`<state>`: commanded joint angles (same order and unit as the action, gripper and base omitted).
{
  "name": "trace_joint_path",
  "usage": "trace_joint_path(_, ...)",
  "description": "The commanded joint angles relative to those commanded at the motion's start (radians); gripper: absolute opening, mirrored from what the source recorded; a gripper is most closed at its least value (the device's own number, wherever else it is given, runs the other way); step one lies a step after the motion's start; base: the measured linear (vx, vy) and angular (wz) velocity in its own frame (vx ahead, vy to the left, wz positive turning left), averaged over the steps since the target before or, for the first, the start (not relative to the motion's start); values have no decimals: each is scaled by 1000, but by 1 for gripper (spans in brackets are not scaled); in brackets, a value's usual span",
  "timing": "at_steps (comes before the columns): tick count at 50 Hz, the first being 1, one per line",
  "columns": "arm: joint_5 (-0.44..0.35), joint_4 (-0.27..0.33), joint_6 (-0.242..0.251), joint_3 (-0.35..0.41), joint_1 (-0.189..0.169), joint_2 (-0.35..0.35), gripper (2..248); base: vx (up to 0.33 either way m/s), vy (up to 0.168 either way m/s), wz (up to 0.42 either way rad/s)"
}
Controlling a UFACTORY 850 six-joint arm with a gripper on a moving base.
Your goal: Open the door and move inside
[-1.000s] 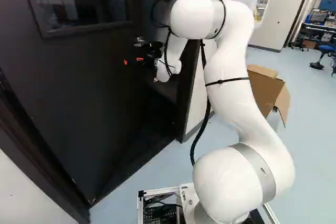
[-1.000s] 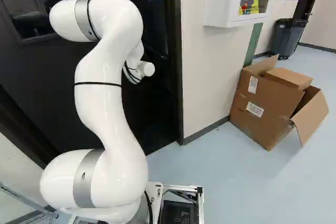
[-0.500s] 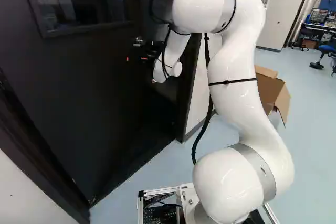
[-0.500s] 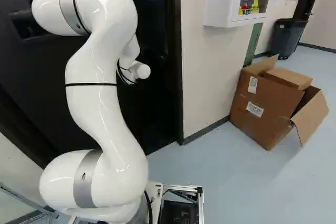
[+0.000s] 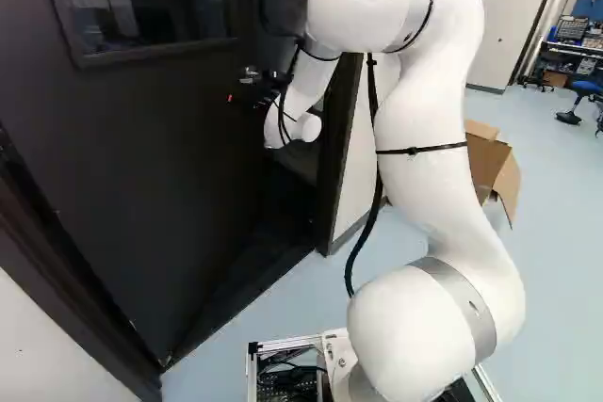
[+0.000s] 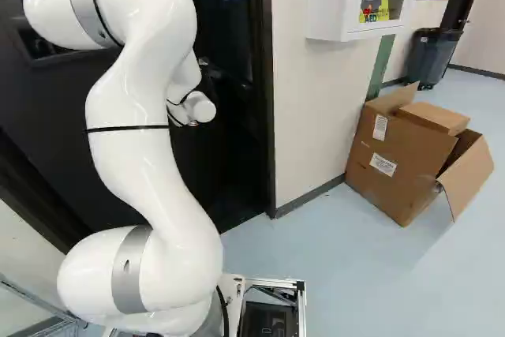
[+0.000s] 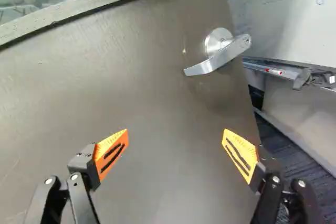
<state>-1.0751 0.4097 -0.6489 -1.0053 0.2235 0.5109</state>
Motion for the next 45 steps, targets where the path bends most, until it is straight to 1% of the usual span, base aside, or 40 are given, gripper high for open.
trace_joint_path(3,4,-15,15,17,2,-13,247,0,0,0)
trace_joint_path(7,8,-30,47,40,5,-31,247,0,0,0)
trace_joint_path(13,13,-53,105,74,9,-58,247,0,0,0)
trace_joint_path(21,18,-104,187,119,14,-93,247,0,0,0)
trace_joint_path(33,20,-218,313,180,30,-142,247,0,0,0)
trace_joint_path(45,20,-341,439,214,61,-170,247,0,0,0)
